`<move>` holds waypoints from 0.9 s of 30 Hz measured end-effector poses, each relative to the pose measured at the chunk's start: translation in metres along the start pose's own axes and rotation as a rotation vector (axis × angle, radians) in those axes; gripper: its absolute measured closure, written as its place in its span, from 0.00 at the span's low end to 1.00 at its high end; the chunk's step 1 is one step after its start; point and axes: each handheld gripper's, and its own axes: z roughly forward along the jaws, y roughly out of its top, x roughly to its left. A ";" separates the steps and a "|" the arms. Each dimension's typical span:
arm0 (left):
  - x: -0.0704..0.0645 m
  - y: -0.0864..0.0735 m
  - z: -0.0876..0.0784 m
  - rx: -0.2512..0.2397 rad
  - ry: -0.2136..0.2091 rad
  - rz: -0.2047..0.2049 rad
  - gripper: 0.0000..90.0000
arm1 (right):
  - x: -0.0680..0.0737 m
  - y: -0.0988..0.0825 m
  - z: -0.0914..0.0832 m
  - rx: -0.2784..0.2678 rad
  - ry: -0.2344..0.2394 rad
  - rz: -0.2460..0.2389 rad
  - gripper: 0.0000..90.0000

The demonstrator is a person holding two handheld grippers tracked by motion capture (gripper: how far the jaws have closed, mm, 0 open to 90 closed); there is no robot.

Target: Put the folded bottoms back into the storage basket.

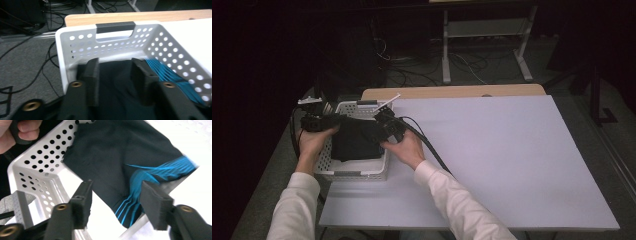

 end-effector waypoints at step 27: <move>-0.036 -0.002 -0.006 -0.043 -0.118 0.019 0.00 | -0.025 -0.009 -0.062 -0.077 0.080 -0.084 0.00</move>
